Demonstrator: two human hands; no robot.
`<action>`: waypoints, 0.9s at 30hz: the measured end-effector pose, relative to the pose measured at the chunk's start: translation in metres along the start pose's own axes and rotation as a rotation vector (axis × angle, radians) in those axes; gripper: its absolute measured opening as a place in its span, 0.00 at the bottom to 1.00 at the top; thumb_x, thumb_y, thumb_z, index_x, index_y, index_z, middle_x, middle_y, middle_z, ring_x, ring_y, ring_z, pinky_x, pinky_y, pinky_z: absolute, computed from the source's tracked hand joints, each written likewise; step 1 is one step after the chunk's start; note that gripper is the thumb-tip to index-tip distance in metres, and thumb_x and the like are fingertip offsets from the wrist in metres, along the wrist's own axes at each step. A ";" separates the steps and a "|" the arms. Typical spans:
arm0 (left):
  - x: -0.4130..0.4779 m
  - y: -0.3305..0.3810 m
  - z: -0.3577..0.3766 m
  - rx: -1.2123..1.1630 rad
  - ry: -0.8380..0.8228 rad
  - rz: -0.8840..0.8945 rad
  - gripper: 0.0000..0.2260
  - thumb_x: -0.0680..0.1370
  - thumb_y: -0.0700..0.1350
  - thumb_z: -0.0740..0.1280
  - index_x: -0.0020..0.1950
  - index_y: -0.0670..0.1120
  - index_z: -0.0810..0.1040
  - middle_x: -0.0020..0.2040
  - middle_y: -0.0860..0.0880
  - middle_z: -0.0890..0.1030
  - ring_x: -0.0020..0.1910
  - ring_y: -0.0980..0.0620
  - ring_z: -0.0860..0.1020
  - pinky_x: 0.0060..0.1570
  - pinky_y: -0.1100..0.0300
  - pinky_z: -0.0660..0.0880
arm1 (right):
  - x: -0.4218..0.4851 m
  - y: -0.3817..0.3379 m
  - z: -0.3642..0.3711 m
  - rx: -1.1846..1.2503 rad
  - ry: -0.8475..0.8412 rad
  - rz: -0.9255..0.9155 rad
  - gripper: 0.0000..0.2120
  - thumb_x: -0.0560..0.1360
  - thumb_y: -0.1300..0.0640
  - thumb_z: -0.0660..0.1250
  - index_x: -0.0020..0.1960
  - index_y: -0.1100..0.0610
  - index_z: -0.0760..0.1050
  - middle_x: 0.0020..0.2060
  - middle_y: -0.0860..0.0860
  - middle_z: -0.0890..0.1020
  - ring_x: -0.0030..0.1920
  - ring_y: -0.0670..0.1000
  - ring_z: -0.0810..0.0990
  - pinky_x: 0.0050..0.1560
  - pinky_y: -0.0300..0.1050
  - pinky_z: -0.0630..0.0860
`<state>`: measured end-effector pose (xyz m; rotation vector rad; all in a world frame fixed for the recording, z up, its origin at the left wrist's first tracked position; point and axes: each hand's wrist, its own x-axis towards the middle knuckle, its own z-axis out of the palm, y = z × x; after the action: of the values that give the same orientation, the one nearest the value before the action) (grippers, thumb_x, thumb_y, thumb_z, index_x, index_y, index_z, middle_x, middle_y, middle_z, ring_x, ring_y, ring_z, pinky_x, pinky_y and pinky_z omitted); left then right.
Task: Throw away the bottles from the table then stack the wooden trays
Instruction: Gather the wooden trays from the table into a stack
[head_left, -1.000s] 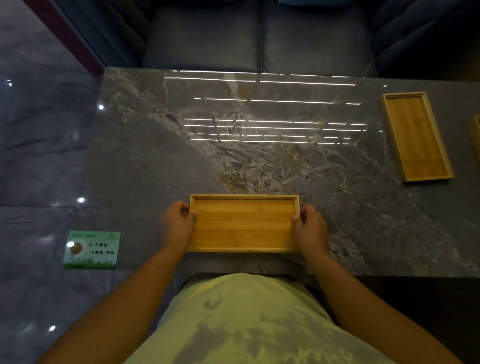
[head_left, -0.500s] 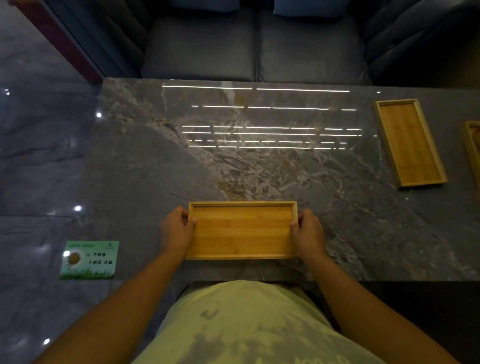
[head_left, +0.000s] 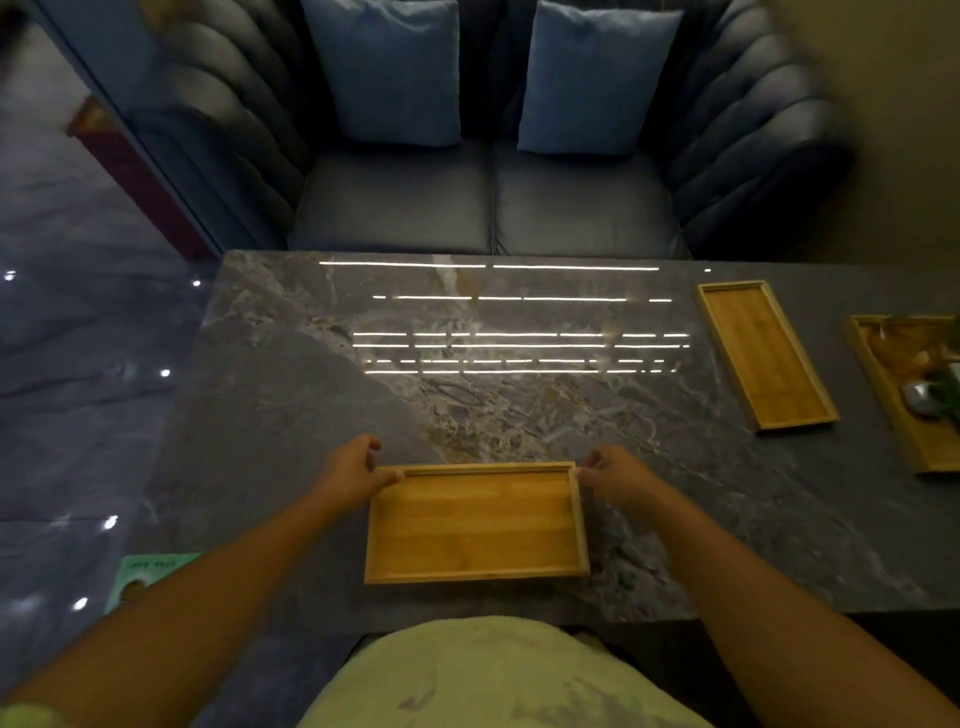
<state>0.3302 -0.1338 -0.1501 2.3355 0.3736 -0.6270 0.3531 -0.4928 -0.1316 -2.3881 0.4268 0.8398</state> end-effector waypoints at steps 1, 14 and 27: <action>0.004 0.007 -0.005 0.016 -0.021 0.016 0.29 0.71 0.51 0.75 0.67 0.41 0.70 0.58 0.40 0.78 0.52 0.46 0.77 0.48 0.56 0.72 | 0.000 -0.003 -0.005 -0.016 0.001 -0.019 0.07 0.75 0.51 0.69 0.44 0.52 0.73 0.44 0.54 0.81 0.46 0.54 0.80 0.50 0.53 0.79; 0.037 0.116 -0.023 0.425 -0.121 0.412 0.30 0.73 0.54 0.72 0.71 0.47 0.67 0.71 0.45 0.72 0.67 0.46 0.72 0.64 0.54 0.70 | 0.002 -0.024 -0.059 -0.210 0.022 -0.108 0.21 0.74 0.49 0.70 0.64 0.56 0.74 0.62 0.58 0.78 0.60 0.57 0.78 0.56 0.47 0.75; 0.060 0.215 0.026 0.523 -0.140 0.435 0.36 0.73 0.60 0.69 0.75 0.47 0.62 0.75 0.45 0.66 0.73 0.45 0.66 0.70 0.50 0.66 | 0.004 0.034 -0.136 -0.150 0.070 -0.106 0.27 0.73 0.46 0.70 0.68 0.56 0.70 0.64 0.57 0.77 0.61 0.55 0.77 0.54 0.43 0.72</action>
<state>0.4624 -0.3025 -0.0824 2.7139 -0.4062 -0.7246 0.4038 -0.6026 -0.0610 -2.5597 0.2695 0.7665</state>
